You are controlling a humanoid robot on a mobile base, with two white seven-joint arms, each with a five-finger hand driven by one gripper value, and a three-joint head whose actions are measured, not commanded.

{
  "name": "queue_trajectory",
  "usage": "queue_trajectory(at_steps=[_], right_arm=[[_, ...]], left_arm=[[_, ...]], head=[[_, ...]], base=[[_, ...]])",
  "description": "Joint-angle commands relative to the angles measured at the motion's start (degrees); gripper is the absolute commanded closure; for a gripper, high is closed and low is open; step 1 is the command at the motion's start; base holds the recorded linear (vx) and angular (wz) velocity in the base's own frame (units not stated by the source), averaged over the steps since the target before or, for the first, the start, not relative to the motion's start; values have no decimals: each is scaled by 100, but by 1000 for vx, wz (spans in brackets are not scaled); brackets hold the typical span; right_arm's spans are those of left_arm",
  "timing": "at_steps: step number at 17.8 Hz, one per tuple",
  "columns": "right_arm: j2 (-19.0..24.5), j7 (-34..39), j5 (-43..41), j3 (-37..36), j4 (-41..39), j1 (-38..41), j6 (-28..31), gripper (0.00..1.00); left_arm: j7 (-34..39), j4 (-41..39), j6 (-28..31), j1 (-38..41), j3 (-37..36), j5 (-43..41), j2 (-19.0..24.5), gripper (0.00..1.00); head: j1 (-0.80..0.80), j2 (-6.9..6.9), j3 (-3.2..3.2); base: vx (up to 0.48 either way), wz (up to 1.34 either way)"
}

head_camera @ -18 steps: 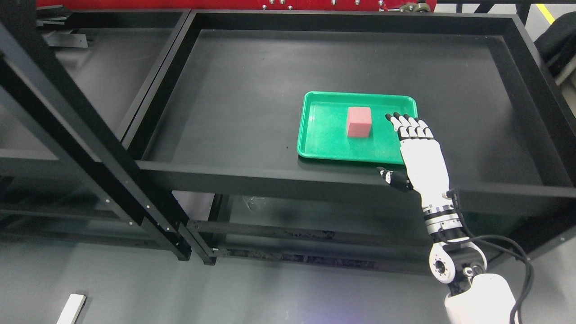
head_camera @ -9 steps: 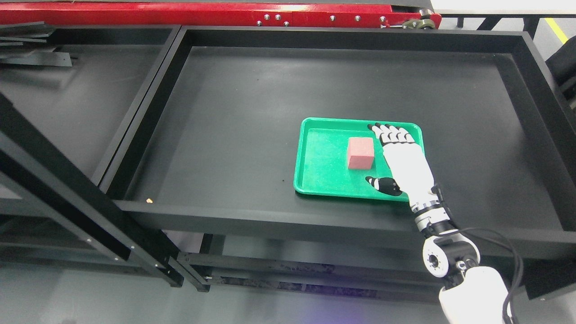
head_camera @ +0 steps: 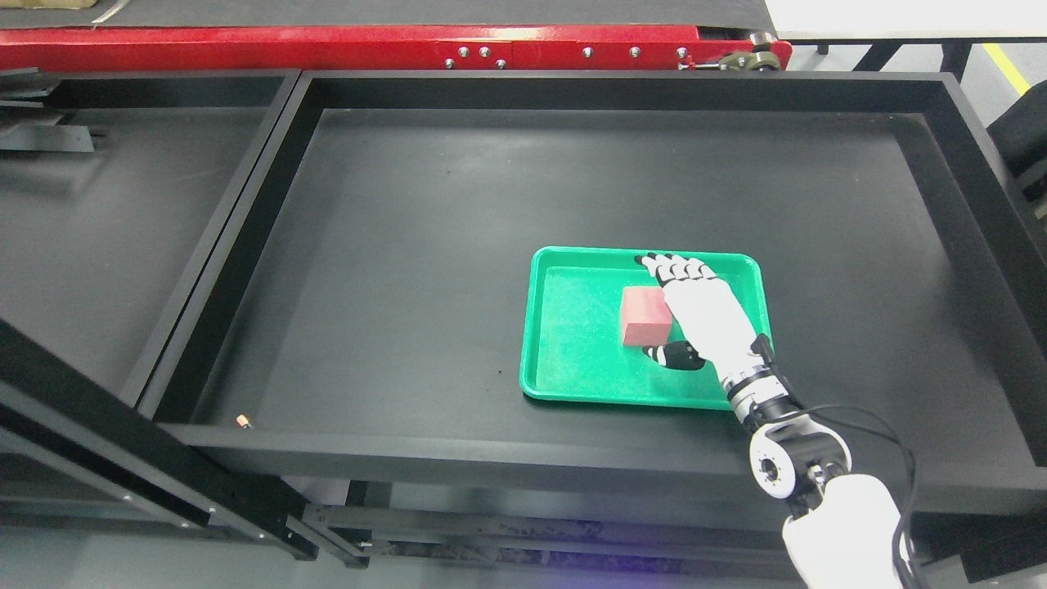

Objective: Pick pink block from left shelf to tray
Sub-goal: 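Close the right hand fingers around the pink cube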

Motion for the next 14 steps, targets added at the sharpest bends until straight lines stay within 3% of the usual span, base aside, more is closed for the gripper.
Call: queue_trajectory(at_steps=[1,9,14], right_arm=[[-41,113,13,361,475,-79,29,4],[-50,219,207,449,818,-166,38,5],[-41,351,207,449,968,-166,56,11]], left_arm=[[5,-100,-2,-167,0,0,100,0],[5,-100,-2,-167,0,0,100,0],[5,-100,-2,-167,0,0,100,0]], head=[[0,0,0],[0,0,0],[0,0,0]], base=[[113,-60],[64,-16],[13,-3]])
